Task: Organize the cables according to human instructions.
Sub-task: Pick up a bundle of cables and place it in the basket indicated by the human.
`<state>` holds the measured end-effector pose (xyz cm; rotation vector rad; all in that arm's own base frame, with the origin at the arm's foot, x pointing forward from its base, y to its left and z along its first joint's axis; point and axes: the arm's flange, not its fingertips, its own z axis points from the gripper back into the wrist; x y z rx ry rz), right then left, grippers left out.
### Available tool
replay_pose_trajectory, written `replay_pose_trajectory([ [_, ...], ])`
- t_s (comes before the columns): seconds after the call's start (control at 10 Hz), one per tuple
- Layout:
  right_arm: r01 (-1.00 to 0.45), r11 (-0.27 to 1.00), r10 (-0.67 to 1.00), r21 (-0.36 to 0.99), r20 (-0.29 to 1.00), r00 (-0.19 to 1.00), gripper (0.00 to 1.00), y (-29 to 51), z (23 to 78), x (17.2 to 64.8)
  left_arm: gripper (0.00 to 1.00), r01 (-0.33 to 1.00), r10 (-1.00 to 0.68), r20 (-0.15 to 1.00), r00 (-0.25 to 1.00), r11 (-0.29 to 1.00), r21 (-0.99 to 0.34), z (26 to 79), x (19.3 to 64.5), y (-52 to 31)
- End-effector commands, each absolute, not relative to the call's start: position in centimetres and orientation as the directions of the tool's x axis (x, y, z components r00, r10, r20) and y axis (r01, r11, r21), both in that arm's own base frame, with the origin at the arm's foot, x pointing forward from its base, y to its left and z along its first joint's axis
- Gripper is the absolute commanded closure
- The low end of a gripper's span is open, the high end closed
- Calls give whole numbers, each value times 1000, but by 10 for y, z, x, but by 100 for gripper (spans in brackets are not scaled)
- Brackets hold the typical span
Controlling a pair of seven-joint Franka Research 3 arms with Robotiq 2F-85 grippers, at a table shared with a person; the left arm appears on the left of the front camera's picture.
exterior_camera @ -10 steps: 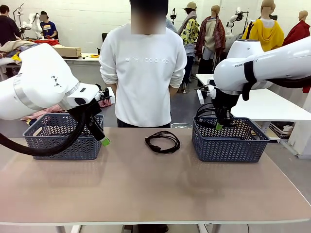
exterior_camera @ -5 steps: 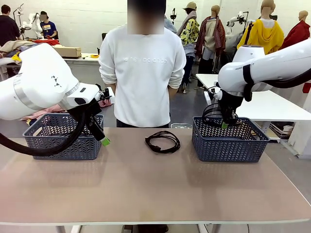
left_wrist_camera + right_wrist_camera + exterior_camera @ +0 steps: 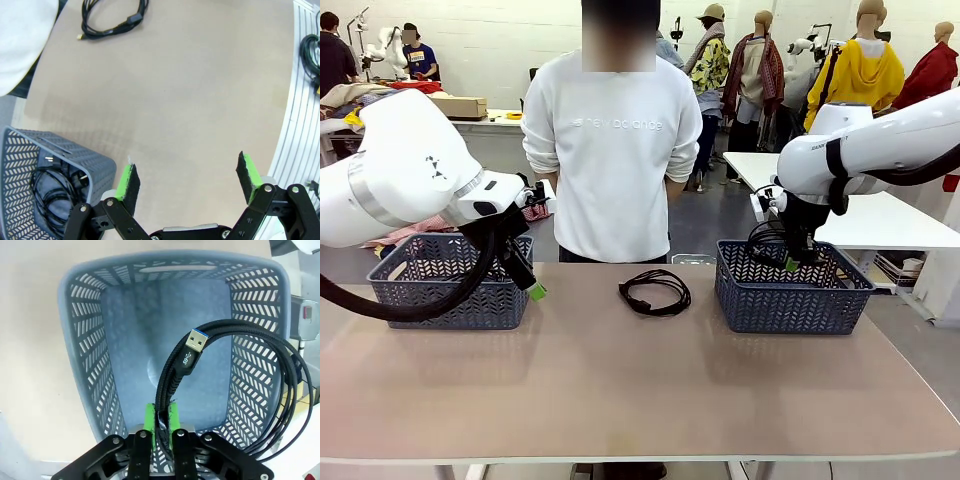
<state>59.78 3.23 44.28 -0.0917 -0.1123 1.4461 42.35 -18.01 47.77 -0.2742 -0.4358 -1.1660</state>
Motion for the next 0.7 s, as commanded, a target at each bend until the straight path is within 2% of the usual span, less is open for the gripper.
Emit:
replay_pose_trajectory([
  [0.0,-982,104,994,-158,30,100,87,32,440,592,0,925,-820,469,328,379,17,480,424,-178],
  [0.2,-987,82,996,-137,35,78,87,33,440,589,0,925,-820,469,328,379,17,480,424,-178],
  [0.3,-988,78,997,-131,23,76,68,33,441,587,0,925,-820,469,328,379,17,480,424,-178],
  [0.4,-991,65,998,-116,28,62,67,34,443,584,0,925,-820,469,328,379,17,480,424,-178],
  [0.5,-992,66,998,-105,25,64,48,34,444,582,0,925,-820,469,328,379,17,480,424,-178],
  [0.6,-992,71,997,-107,15,70,63,34,448,580,0,925,-820,469,328,379,17,480,424,-178],
])
